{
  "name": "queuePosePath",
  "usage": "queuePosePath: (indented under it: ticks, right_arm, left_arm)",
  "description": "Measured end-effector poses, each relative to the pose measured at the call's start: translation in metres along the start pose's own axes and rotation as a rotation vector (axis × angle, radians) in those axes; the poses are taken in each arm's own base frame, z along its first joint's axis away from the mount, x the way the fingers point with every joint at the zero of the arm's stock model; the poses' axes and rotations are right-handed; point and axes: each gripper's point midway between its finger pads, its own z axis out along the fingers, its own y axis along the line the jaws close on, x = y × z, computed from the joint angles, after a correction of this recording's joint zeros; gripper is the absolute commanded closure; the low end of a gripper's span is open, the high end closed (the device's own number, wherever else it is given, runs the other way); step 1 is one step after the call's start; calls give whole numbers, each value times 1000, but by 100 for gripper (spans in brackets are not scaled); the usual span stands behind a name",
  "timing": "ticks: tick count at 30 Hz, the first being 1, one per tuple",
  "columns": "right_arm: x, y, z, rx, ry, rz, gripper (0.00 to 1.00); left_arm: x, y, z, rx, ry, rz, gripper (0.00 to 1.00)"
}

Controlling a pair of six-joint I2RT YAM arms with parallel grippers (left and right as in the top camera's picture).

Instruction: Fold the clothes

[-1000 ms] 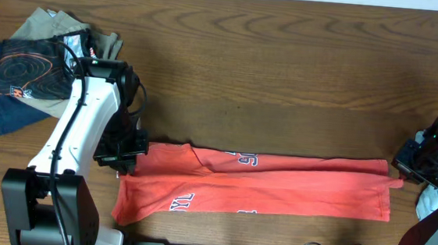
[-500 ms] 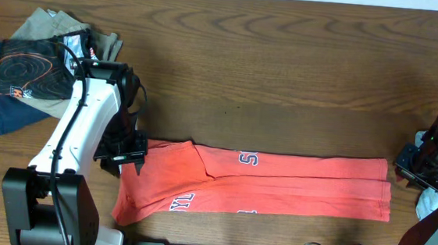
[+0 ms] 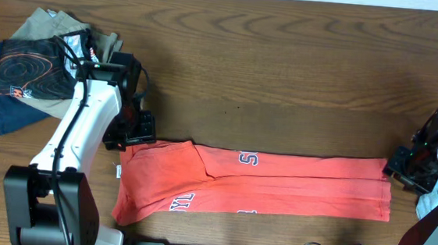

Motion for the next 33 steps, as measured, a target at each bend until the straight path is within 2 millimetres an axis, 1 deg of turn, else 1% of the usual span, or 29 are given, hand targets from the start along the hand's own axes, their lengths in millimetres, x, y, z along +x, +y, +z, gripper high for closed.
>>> queuePosePath:
  ticks: [6, 9, 11, 13, 16, 17, 19, 20, 24, 25, 26, 28, 30, 33]
  right_arm:
    - [3, 11, 20, -56, -12, -1, 47]
    - [9, 14, 33, -76, -9, -2, 53]
    - [13, 15, 43, -82, -12, -1, 59]
    - [14, 15, 51, -77, -29, 12, 68]
    - [5, 13, 52, -74, -95, 35, 82]
    - [2, 12, 52, -69, -122, 44, 85]
    - [-11, 13, 52, -87, -189, 69, 87]
    - [-17, 16, 50, -105, -220, 75, 87]
    - [-50, 39, 43, -241, -361, 73, 87]
    - [-56, 45, 42, -277, -383, 74, 88]
    - [-61, 49, 40, -303, -401, 76, 88]
    - [-68, 56, 38, -348, -426, 87, 90]
    - [-73, 61, 36, -386, -450, 98, 90]
    - [-78, 66, 32, -423, -465, 110, 84]
  left_arm:
    - [7, 3, 35, -8, 73, -7, 36]
    - [10, 4, 52, -9, 95, -12, 36]
    - [9, 4, 62, -5, 89, -12, 36]
    - [6, 4, 70, 0, 72, -10, 36]
    - [-3, 2, 82, 14, 19, -5, 37]
    - [-7, 2, 84, 19, 0, -4, 37]
    - [-14, 0, 85, 29, -41, -9, 37]
    - [-22, -2, 83, 41, -83, -12, 36]
    - [-84, -20, 66, 113, -343, 2, 37]
    - [-96, -23, 63, 127, -391, 0, 37]
    - [-103, -25, 61, 137, -419, -4, 37]
    - [-113, -28, 58, 152, -460, -12, 37]
    - [-118, -30, 56, 160, -480, -19, 37]
    - [-119, -30, 53, 161, -474, -28, 37]
